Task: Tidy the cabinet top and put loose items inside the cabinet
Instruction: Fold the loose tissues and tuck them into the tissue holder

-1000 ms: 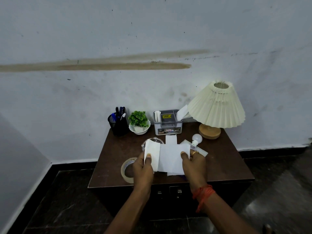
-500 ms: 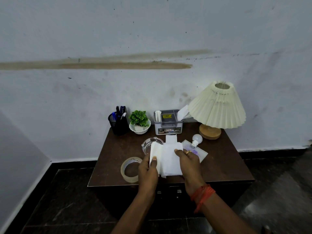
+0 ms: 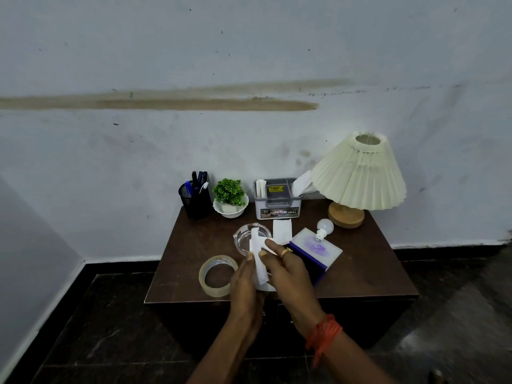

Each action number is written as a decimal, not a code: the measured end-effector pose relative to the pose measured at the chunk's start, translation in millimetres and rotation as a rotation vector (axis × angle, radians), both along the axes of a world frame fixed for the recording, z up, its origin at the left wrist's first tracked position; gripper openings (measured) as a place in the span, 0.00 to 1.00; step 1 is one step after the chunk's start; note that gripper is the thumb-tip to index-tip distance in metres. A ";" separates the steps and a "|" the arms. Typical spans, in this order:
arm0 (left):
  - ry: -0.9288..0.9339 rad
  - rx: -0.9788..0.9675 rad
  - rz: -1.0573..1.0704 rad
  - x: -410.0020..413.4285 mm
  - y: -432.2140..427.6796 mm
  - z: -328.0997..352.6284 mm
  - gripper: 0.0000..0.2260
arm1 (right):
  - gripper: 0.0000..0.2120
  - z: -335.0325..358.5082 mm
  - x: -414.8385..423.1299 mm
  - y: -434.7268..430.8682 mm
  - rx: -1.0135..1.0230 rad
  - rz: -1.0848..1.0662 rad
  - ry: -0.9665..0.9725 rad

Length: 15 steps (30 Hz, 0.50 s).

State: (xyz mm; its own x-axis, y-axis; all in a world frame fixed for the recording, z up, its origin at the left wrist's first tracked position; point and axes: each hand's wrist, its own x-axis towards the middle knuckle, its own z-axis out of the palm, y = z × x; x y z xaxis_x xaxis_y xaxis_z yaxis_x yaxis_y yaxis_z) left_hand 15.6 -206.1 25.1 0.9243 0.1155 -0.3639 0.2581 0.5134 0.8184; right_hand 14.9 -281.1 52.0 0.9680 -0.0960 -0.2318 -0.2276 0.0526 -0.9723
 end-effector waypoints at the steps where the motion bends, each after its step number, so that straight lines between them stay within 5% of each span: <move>1: -0.006 -0.003 0.000 -0.7 0.1 -0.5 0.15 | 0.20 1.0 -1.3 -1.2 -0.043 0.003 -0.015; 15: -0.094 0.064 0.019 -4.7 0.2 -13.6 0.12 | 0.22 -6.2 -5.7 0.8 -0.115 -0.037 -0.055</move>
